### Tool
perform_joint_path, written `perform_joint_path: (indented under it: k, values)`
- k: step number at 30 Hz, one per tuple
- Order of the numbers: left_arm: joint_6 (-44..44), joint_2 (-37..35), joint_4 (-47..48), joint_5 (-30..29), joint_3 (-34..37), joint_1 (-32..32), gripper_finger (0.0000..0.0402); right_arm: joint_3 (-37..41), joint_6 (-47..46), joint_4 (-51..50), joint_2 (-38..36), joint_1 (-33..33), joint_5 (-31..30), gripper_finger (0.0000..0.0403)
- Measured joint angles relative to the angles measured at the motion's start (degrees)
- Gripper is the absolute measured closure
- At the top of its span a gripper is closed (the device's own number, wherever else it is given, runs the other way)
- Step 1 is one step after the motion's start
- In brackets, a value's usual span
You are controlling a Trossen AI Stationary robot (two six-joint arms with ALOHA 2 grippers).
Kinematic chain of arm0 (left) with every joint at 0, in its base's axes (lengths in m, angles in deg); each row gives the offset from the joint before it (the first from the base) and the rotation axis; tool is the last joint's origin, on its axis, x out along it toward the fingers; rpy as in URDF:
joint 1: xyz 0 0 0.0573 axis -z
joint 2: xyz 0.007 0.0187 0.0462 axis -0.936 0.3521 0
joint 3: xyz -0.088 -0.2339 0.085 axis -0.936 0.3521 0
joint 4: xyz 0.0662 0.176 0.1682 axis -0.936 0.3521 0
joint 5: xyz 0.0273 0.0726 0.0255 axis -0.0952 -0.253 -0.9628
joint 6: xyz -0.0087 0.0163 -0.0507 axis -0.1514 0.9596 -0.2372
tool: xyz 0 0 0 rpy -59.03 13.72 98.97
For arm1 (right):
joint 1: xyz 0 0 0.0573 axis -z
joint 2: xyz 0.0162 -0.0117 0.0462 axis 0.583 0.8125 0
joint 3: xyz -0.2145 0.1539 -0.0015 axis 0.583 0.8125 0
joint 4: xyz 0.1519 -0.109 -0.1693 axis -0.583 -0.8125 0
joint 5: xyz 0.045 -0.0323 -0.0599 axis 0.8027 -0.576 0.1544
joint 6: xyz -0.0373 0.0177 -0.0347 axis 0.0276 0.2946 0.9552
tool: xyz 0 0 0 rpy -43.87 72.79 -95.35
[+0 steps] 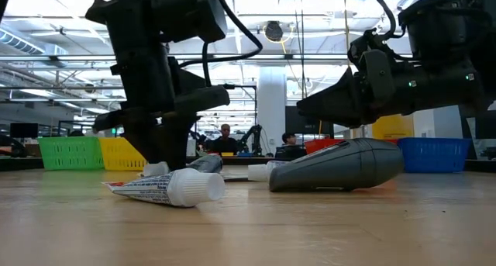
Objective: Pick & Place Travel size toiletries
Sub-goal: Put the toothpaste into the green bin
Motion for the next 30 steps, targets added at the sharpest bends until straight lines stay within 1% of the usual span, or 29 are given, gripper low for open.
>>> perform_joint_path:
  k: [4,8,11,14,19,22,25,27,30]
  values:
    - [0.2,0.1,0.0,-0.8,-0.2,0.0,0.0343,0.0,-0.5,0.0,0.0,0.0,0.0,0.0241]
    - [-0.1,-0.6,2.8,-0.1,-1.5,0.8,0.0353,0.0,-0.7,-0.4,0.0,0.0,0.0,0.0242]
    - [-1.5,-4.0,6.2,-0.1,-2.2,2.2,0.0354,0.0,-0.7,-0.6,0.0,0.0,0.0,0.0241]
    - [-4.8,-9.3,12.8,-1.4,-2.4,3.2,0.0355,0.0,-0.7,-0.9,0.0,0.0,0.0,0.0243]
    - [-11.2,-17.9,29.8,-2.3,-2.4,3.0,0.0355,0.0,-1.5,-1.4,0.0,0.0,0.0,0.0247]
    - [-11.4,-21.4,40.2,-1.4,-2.4,-0.4,0.0355,0.0,-1.5,-1.4,0.0,0.0,0.0,0.0247]
    - [-7.0,-23.2,47.2,-1.6,-2.4,-6.0,0.0355,0.0,-1.5,-1.4,0.0,0.0,0.0,0.0247]
    - [-1.7,-23.6,48.9,-1.8,-2.0,-10.4,0.0355,0.0,-1.5,-1.4,0.0,0.0,0.0,0.0247]
    - [7.5,-23.9,48.0,-2.6,-1.0,-17.6,0.0355,0.0,-1.5,-1.4,0.0,0.0,0.0,0.0247]
